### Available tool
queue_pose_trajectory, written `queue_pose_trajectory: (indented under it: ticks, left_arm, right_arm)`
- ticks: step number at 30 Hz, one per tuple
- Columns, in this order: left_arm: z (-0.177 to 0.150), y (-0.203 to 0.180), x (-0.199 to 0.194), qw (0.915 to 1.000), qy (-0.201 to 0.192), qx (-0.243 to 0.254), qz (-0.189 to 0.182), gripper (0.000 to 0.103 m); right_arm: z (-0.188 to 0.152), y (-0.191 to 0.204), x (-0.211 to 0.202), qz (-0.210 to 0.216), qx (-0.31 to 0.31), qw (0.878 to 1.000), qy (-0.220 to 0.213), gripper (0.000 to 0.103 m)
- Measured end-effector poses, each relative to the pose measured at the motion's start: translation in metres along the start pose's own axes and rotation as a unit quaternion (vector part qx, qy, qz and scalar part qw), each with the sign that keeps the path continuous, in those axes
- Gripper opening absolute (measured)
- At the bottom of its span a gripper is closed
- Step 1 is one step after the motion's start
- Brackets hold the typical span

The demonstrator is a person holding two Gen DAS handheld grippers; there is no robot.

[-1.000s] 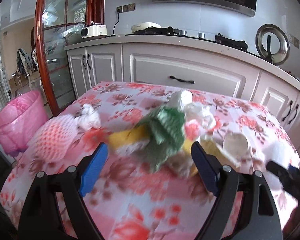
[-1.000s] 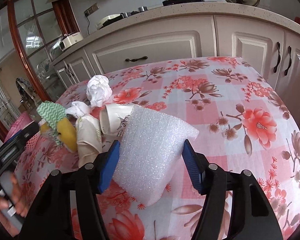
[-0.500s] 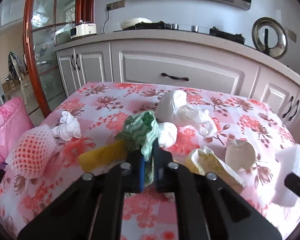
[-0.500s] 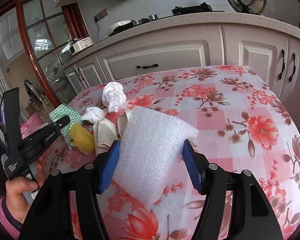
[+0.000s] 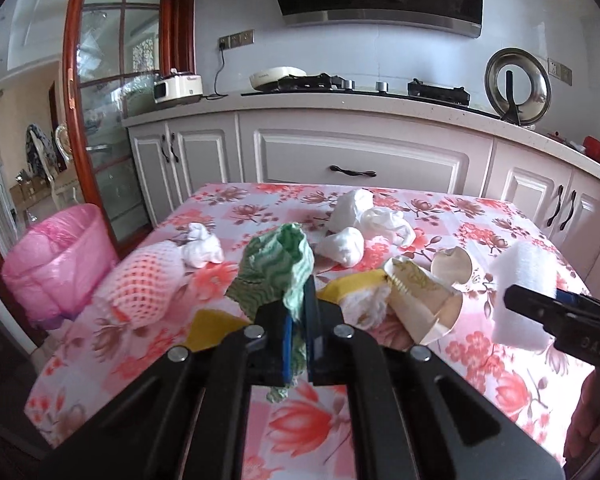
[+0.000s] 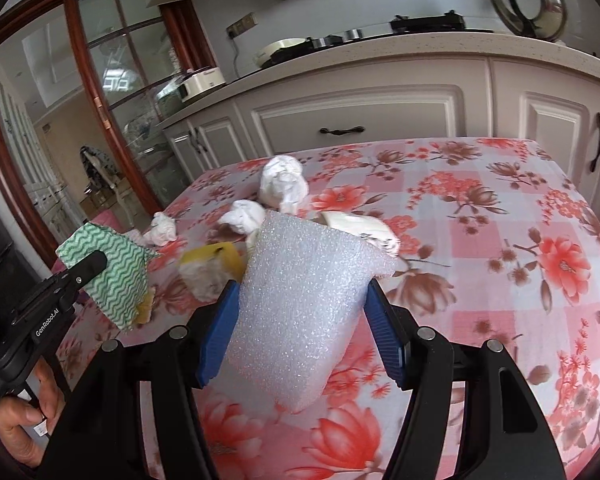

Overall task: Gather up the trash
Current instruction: 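Carry the cloth and foam block over the pink bin and open both tools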

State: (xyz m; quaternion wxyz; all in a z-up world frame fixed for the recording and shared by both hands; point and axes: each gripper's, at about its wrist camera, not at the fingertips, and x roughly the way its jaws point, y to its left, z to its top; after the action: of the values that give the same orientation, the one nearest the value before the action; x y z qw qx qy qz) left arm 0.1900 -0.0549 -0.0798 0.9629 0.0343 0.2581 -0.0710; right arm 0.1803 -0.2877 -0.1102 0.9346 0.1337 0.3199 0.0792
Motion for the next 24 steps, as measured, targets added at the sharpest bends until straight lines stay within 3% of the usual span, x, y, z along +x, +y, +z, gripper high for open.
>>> queue_pose_trajectory:
  ticks: [7, 16, 24]
  left_arm:
    - [-0.004, 0.007, -0.031, 0.9998, -0.017, -0.004, 0.01, 0.005]
    - [-0.01, 0.016, -0.061, 0.9994, -0.036, 0.004, 0.004, 0.005]
    - [-0.016, 0.035, -0.084, 0.9981, -0.055, 0.001, 0.028, 0.005]
  right_arm:
    - [-0.004, 0.034, 0.002, 0.033, -0.04, 0.999, 0.011, 0.06]
    - [-0.009, 0.06, -0.015, 0.04, -0.054, 0.998, 0.003, 0.06]
    - [-0.009, 0.083, -0.024, 0.048, -0.084, 0.995, -0.002, 0.06]
